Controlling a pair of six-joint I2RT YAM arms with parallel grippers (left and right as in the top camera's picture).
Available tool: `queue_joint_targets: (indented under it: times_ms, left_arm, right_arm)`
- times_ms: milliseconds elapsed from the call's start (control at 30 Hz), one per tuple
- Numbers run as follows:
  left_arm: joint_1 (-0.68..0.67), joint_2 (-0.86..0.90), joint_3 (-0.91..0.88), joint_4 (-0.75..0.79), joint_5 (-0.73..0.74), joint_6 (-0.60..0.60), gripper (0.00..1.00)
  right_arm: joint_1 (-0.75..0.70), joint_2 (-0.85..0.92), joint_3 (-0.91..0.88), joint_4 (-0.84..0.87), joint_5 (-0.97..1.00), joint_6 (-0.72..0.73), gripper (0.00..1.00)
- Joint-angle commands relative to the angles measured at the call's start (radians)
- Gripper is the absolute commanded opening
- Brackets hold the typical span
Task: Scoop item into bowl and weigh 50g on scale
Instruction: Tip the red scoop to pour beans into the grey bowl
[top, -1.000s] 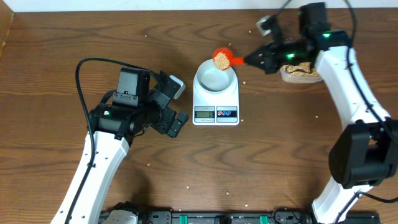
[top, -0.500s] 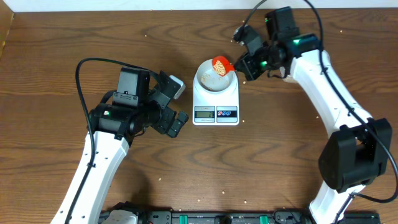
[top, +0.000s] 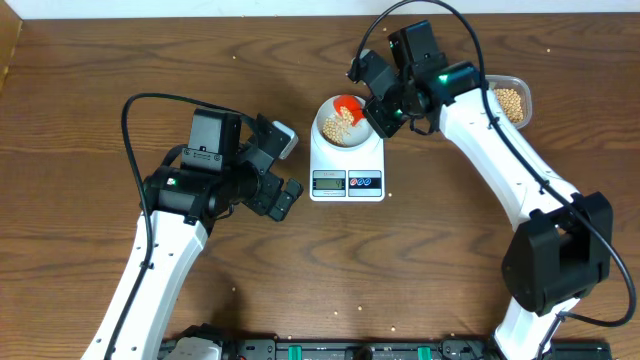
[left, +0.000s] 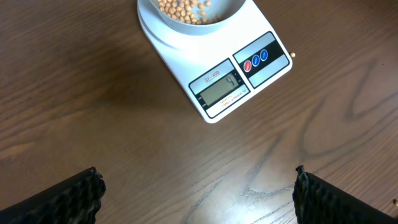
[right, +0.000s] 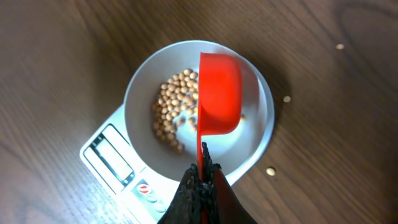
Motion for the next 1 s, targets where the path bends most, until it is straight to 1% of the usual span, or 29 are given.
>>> queue_joint_targets:
  times_ms: [0,367,467,600,800,967]
  left_arm:
    - [-0.003,-0.007,0.020,-0.002,0.013,0.013,0.99]
    - [-0.003,-0.007,0.020,-0.002,0.013,0.013,0.99]
    - [-0.003,-0.007,0.020,-0.002,0.013,0.013,0.99]
    - [-0.003,-0.007,0.020,-0.002,0.013,0.013,0.99]
    - [-0.003,-0.007,0.020,-0.002,0.013,0.013,0.99]
    - [-0.003,-0.007,0.020,-0.002,0.013,0.013,0.99]
  right_arm:
    - [0.020,-0.040,0.017,0.003,0.062,-0.037,0.01]
    - [0.099,-0.070,0.017,-0.006,0.212,-0.121,0.01]
    - [0.126,-0.070,0.017,-0.006,0.302,-0.130,0.01]
    - [0.140,-0.070,0.017,-0.011,0.347,-0.130,0.01]
    - [0.140,-0.071,0.017,-0.017,0.320,-0.129,0.01]
    - [0.113,-0.084,0.017,-0.016,0.134,-0.115,0.01]
